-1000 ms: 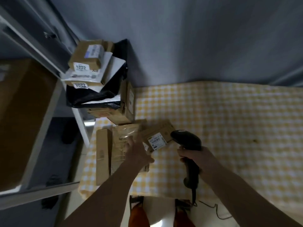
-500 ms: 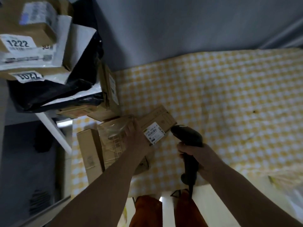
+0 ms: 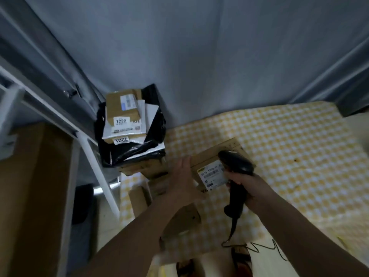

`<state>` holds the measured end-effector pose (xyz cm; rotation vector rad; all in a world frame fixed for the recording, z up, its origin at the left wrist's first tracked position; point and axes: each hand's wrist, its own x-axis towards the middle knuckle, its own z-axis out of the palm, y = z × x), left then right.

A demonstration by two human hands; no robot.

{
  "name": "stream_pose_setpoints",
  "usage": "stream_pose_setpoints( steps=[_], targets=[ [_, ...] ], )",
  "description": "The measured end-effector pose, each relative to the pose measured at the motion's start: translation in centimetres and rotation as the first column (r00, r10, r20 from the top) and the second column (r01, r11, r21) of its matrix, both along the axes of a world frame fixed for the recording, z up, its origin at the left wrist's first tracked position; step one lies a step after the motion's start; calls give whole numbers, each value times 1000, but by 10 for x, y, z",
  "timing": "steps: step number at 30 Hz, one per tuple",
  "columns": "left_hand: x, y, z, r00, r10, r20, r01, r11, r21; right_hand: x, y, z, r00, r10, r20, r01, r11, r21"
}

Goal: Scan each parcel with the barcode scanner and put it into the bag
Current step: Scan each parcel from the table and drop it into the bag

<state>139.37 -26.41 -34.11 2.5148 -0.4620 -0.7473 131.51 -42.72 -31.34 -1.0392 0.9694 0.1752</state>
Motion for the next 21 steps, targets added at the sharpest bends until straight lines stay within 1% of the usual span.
stream_pose_setpoints(
  steps=[3, 5, 6, 8, 10, 12, 13, 15, 16, 18, 19, 21],
  targets=[
    [0, -2, 38, 995, -76, 68, 79, 996, -37, -11, 6, 31, 996, -74, 45, 75, 997, 0],
    [2, -3, 61, 994, -74, 76, 80, 994, -72, -19, 11, 52, 988, -116, 102, 116, 993, 3],
    [3, -4, 73, 997, -60, 49, 65, 993, -99, -24, 13, 62, 982, -136, 133, 137, 991, 1],
    [3, -5, 97, 998, -39, -52, 29, 984, -175, -31, 16, 80, 966, -164, 199, 169, 985, -13],
    [1, -4, 117, 985, -44, -166, -12, 946, -323, -38, 19, 96, 949, -170, 265, 186, 982, -35],
    [-5, -3, 135, 960, -20, -280, -115, 882, -457, -44, 19, 109, 930, -176, 324, 203, 978, -50],
    [-7, -3, 139, 938, 25, -345, -209, 836, -507, -48, 19, 116, 921, -178, 346, 210, 976, -56],
    [-12, -2, 149, 869, 133, -476, -412, 727, -549, -56, 19, 129, 905, -161, 393, 202, 977, -67],
    [-16, -2, 156, 835, 158, -527, -476, 688, -548, -60, 19, 135, 901, -138, 412, 186, 979, -80],
    [-29, -1, 170, 826, 157, -542, -487, 684, -543, -68, 18, 146, 898, -77, 433, 148, 980, -131],
    [-35, 0, 176, 840, 169, -515, -477, 682, -554, -73, 17, 151, 900, -54, 432, 137, 977, -164],
    [-39, -1, 185, 868, 274, -414, -485, 648, -588, -85, 15, 160, 917, -17, 398, 119, 966, -231]
  ],
)
